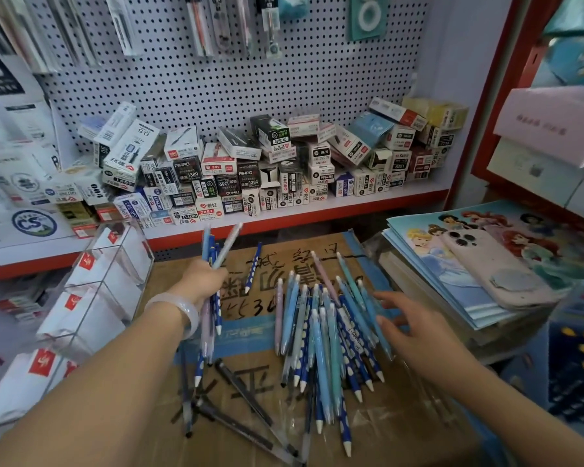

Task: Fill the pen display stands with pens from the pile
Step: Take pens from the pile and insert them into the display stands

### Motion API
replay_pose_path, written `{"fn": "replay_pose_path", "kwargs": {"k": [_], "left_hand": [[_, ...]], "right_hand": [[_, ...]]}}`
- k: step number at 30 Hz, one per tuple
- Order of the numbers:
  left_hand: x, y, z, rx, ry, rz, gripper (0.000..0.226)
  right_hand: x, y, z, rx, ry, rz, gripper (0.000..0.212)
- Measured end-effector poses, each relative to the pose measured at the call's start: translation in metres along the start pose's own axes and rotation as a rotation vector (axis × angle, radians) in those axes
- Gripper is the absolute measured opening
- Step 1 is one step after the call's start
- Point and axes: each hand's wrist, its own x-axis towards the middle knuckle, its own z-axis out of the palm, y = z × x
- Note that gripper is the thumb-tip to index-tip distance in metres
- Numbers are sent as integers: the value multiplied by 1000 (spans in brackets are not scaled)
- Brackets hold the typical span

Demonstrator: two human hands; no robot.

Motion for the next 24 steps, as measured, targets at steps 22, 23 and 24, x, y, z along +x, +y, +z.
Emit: {"fn": "replay_pose_path", "kwargs": {"k": [22,23,24], "left_hand": [[-153,62,17,-913,-288,21,3],[-166,66,26,-915,-318,26,2],[-179,70,33,-925,-334,24,3]], "right_hand": [[-63,-101,-4,293,-112,-6,23],[-70,-103,-10,320,-118,22,21],[-76,-104,-18,322,-133,50,22]]}}
